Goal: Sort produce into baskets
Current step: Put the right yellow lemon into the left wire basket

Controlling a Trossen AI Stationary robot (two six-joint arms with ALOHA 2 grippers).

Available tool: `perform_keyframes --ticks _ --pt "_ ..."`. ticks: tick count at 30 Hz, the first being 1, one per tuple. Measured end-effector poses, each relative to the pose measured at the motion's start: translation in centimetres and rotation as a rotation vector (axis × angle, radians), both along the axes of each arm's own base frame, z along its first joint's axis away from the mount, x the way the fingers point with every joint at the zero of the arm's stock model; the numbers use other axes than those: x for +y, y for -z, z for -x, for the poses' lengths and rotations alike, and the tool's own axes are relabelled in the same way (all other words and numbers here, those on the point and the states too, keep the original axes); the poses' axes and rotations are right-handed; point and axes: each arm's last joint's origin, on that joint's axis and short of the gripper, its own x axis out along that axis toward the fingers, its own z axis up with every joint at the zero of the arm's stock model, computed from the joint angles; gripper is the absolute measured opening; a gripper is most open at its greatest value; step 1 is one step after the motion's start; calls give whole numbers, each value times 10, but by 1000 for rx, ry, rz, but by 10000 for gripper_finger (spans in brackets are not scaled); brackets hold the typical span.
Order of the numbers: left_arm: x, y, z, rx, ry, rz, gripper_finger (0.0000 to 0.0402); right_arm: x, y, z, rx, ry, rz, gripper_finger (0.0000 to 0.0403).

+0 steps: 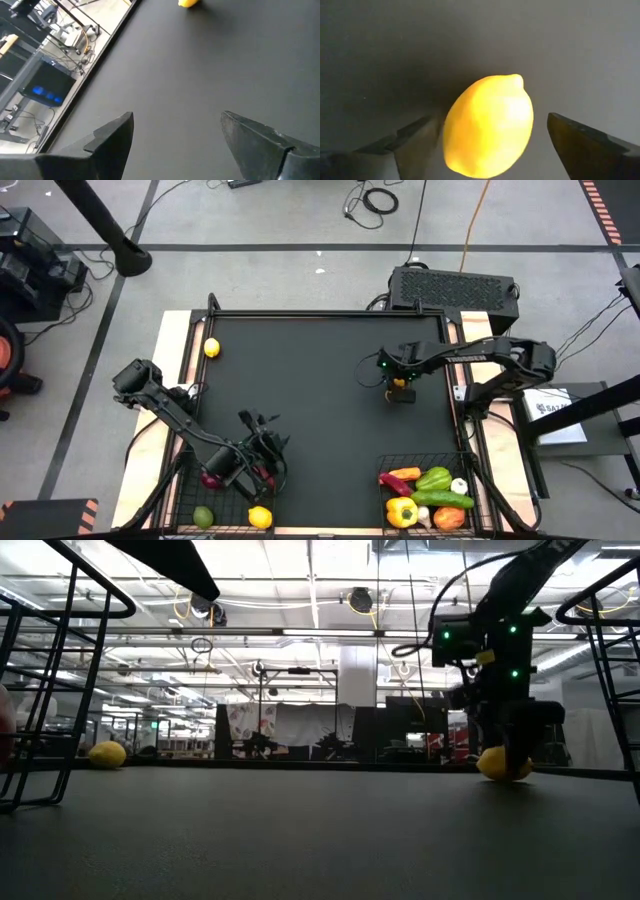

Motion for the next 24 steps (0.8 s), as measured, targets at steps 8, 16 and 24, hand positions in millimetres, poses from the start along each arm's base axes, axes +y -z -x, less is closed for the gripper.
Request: perform_keyframes --ticks 8,16,24 --pt "0 0 0 2 1 11 306 0 10 -3 35 3 -14 287" --pt "1 0 -1 -2 -3 6 306 8 -11 -14 -92 25 -112 232" --pt "-8 -5 -14 -31 119 -62 306 28 -59 -39 -410 6 -244 242"
